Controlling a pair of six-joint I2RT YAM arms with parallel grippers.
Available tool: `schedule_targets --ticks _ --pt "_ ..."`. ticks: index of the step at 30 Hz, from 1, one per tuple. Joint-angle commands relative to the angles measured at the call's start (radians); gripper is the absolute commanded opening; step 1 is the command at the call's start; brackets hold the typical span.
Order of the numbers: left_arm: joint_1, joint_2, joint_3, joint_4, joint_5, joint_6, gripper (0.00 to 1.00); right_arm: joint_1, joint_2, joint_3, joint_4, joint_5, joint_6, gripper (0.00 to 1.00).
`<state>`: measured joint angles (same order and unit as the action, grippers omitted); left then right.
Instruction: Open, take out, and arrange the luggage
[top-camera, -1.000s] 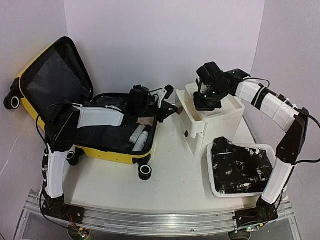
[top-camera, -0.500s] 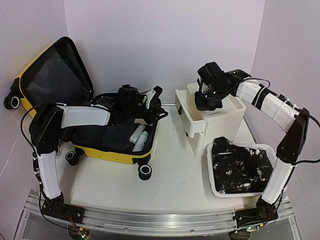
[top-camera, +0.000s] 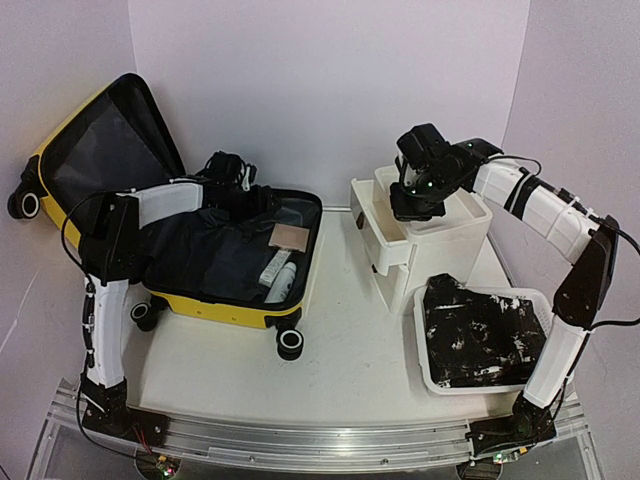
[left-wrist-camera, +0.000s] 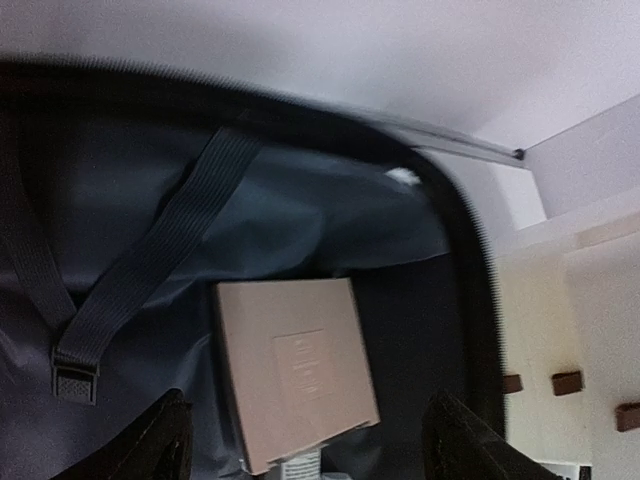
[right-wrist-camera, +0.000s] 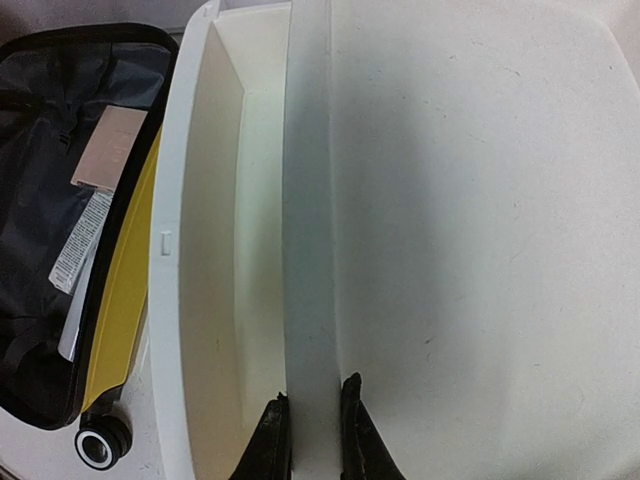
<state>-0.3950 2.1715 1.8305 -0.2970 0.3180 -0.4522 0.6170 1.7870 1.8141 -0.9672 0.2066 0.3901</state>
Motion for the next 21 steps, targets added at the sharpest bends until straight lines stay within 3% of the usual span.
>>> schedule_targets --ticks 1,4,7,13,18,21 --pt "-0.005 0.091 0.075 -0.139 -0.033 -0.194 0.78 -0.022 -0.070 0.011 0.006 0.032 0.016 0.00" --pt "-0.002 0.142 0.092 -0.082 0.005 -0.264 0.77 -0.022 -0.073 0.007 0.006 0.029 0.017 0.00" --pt "0.001 0.197 0.131 -0.060 0.072 -0.323 0.66 -0.021 -0.072 0.006 0.007 0.020 0.018 0.00" --pt "0.002 0.188 0.089 0.013 0.074 -0.393 0.44 -0.022 -0.074 0.012 0.008 0.003 0.023 0.00" --pt "-0.001 0.140 0.042 0.068 0.100 -0.388 0.39 -0.022 -0.072 0.004 0.008 -0.002 0.023 0.00" --pt "-0.018 0.103 0.010 0.068 0.049 -0.328 0.47 -0.021 -0.067 0.006 0.011 -0.010 0.025 0.00"
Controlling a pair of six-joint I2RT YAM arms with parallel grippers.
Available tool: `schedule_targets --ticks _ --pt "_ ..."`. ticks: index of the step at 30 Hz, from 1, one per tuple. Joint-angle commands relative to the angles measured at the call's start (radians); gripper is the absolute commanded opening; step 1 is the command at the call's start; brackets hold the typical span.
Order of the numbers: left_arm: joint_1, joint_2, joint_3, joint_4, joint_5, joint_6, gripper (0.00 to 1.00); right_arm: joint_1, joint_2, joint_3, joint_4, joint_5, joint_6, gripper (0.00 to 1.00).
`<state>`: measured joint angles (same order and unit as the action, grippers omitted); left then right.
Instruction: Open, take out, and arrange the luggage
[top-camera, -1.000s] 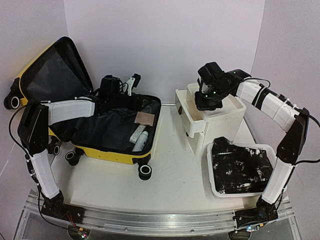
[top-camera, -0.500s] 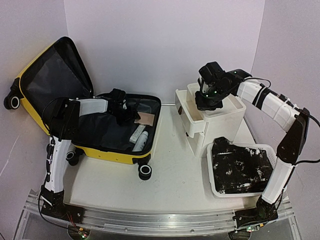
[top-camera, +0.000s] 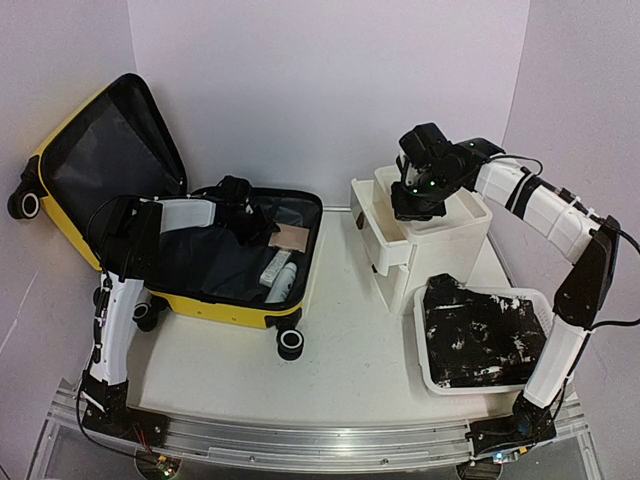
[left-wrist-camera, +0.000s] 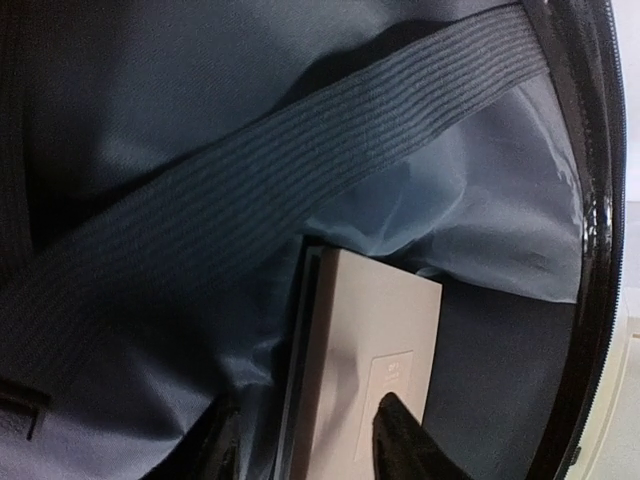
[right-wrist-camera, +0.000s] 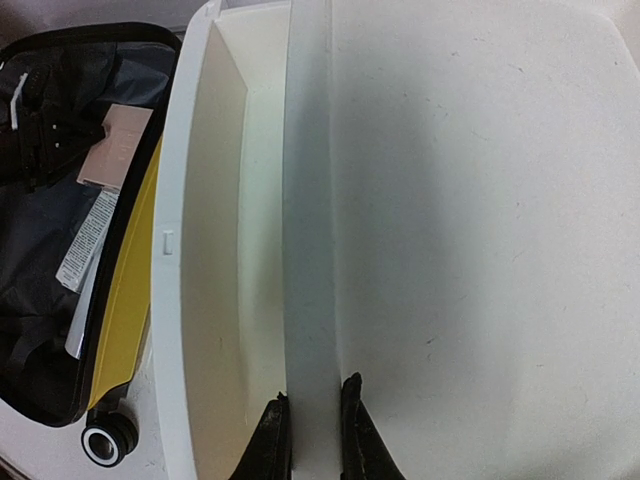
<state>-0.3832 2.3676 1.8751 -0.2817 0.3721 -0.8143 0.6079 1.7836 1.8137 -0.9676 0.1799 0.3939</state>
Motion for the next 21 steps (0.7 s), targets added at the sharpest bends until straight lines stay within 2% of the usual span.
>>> schedule_targets --ticks 1,13,21 --pt "-0.031 -0.098 -0.045 0.055 -0.006 0.029 0.47 -0.013 -0.060 0.010 0.012 0.010 0.021 0.00" --pt "-0.033 -0.033 0.001 0.087 0.135 -0.034 0.39 -0.011 -0.062 0.019 0.012 0.017 0.016 0.00" --pt "-0.032 0.007 0.016 0.176 0.226 -0.126 0.36 -0.013 -0.066 0.018 0.012 0.012 0.016 0.00"
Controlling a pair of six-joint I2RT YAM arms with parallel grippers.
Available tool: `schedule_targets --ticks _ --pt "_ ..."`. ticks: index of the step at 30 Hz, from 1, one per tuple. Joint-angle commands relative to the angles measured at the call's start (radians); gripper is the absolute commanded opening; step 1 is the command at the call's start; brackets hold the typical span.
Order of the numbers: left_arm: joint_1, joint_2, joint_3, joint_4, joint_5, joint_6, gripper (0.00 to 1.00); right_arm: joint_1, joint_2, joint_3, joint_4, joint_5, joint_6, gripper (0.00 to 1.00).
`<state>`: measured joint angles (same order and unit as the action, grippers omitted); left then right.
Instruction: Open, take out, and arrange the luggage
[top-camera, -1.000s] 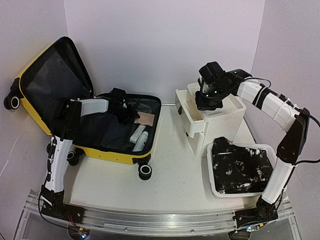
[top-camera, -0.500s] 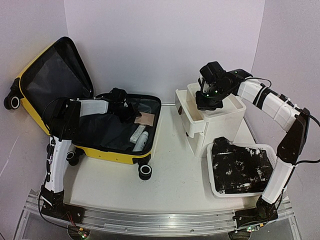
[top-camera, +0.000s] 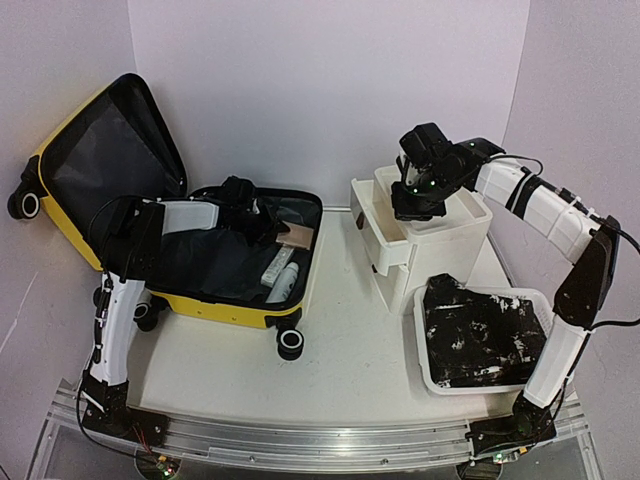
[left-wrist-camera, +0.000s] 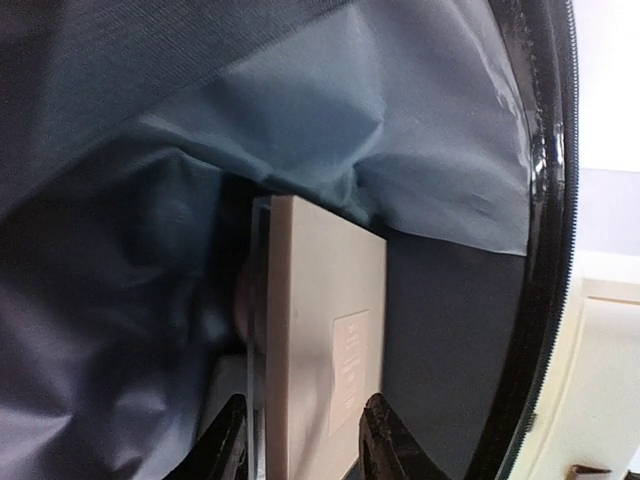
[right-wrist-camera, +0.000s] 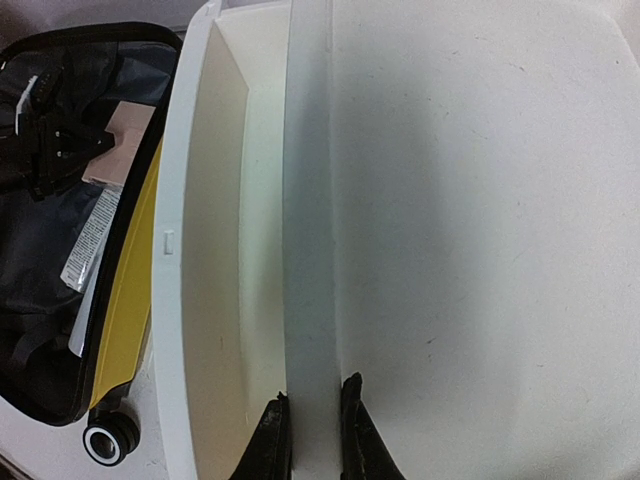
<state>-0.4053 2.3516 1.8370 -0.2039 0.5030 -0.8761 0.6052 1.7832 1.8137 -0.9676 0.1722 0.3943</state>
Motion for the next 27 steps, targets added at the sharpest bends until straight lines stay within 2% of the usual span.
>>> schedule_targets --ticks 1,4,10,15,22,27 --pt "-0.009 0.029 0.056 0.111 0.106 -0.078 0.37 -0.009 -0.065 0.018 0.012 0.020 0.015 0.00" --pt "-0.008 0.055 0.071 0.137 0.137 -0.110 0.38 -0.009 -0.067 0.021 0.013 0.017 0.014 0.00" --pt "-0.009 -0.017 0.002 0.146 0.076 -0.045 0.23 -0.009 -0.078 0.010 0.015 0.024 0.011 0.00" --pt "-0.001 -0.142 -0.083 0.146 0.021 0.016 0.19 -0.010 -0.087 -0.005 0.018 0.037 0.006 0.00" --pt "0.006 -0.330 -0.142 0.147 0.017 0.027 0.11 -0.010 -0.084 -0.021 0.025 0.020 0.005 0.00" --pt "-0.017 -0.501 -0.230 0.172 0.029 -0.084 0.11 -0.010 -0.089 -0.038 0.036 0.016 0.024 0.00"
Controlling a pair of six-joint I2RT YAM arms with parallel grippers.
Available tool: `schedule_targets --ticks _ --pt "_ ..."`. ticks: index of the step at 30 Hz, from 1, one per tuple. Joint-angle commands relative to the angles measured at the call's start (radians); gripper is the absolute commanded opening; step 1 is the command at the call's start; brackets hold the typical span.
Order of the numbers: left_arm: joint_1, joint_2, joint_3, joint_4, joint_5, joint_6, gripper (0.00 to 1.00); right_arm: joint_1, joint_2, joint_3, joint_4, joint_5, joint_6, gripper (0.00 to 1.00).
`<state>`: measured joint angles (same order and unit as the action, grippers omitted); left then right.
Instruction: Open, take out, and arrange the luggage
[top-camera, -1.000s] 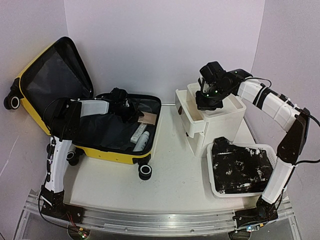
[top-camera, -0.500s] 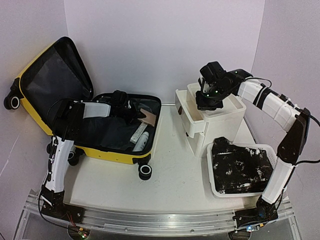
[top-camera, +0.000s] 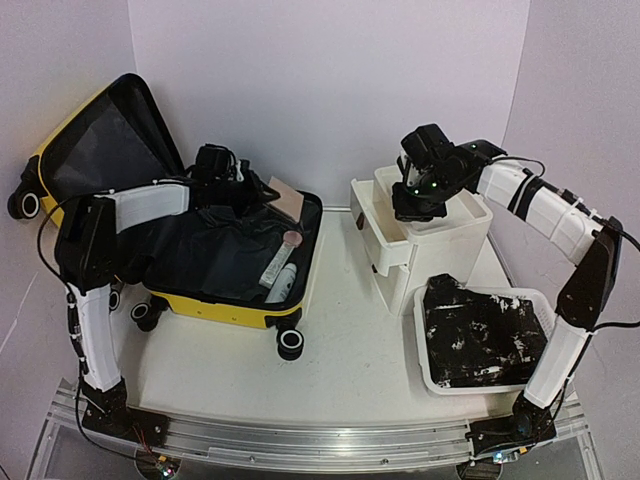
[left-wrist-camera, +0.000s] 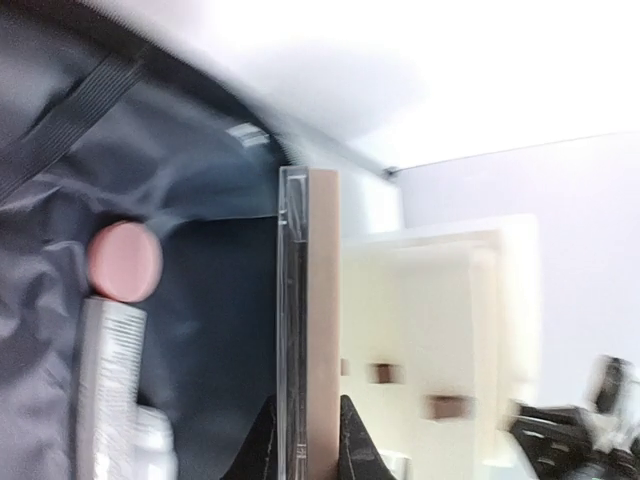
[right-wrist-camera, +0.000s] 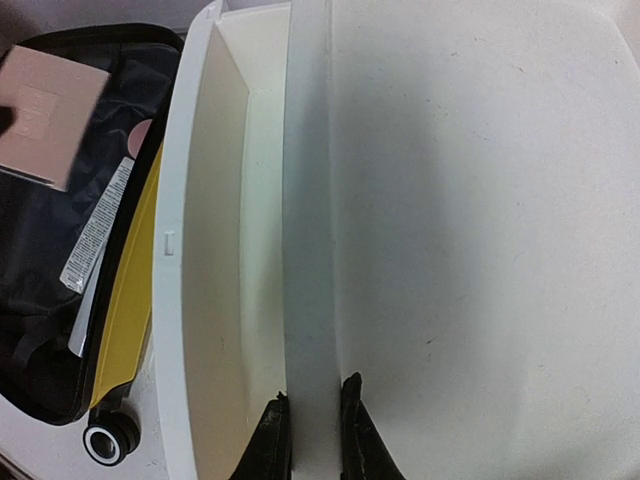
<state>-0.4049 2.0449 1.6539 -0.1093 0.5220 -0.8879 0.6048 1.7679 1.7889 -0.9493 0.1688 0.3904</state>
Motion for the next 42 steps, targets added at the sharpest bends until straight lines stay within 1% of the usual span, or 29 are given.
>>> schedule_targets --ticks 1,3,5,6,9,11,15,21,27,31,34,40,42 --pt "-0.037 -0.242 -0.089 0.101 -0.010 -0.113 0.11 -0.010 -0.075 -0.016 0.022 0.021 0.038 0.00" --pt "-0.098 -0.332 -0.168 0.183 -0.092 -0.183 0.12 -0.009 -0.076 -0.026 0.037 0.018 0.065 0.00" --pt "-0.175 -0.397 -0.226 0.219 -0.207 -0.266 0.14 -0.010 -0.076 -0.039 0.059 0.010 0.093 0.00" --pt "-0.210 -0.412 -0.240 0.236 -0.249 -0.288 0.13 -0.009 -0.075 -0.043 0.071 -0.002 0.105 0.00" --pt "-0.296 -0.393 -0.224 0.269 -0.329 -0.373 0.11 -0.010 -0.077 -0.058 0.116 -0.042 0.138 0.00" --pt "-0.331 -0.353 -0.207 0.308 -0.350 -0.434 0.08 -0.010 -0.078 -0.061 0.138 -0.063 0.147 0.00" --pt "-0.395 -0.282 -0.141 0.326 -0.415 -0.450 0.06 -0.009 -0.081 -0.062 0.146 -0.069 0.149 0.00" --pt "-0.447 -0.206 -0.089 0.324 -0.553 -0.477 0.05 -0.010 -0.098 -0.082 0.160 -0.074 0.155 0.00" --pt "-0.471 -0.101 0.045 0.319 -0.547 -0.464 0.03 -0.010 -0.105 -0.091 0.161 -0.070 0.143 0.00" --pt "-0.484 -0.078 0.067 0.309 -0.579 -0.448 0.03 -0.009 -0.108 -0.085 0.161 -0.069 0.137 0.00" --pt "-0.494 -0.060 0.088 0.286 -0.606 -0.443 0.06 -0.010 -0.111 -0.082 0.160 -0.066 0.132 0.00" --pt "-0.513 -0.009 0.174 0.196 -0.648 -0.412 0.06 -0.010 -0.104 -0.077 0.161 -0.082 0.130 0.00" --pt "-0.517 -0.008 0.178 0.178 -0.669 -0.384 0.06 -0.010 -0.107 -0.078 0.161 -0.077 0.125 0.00"
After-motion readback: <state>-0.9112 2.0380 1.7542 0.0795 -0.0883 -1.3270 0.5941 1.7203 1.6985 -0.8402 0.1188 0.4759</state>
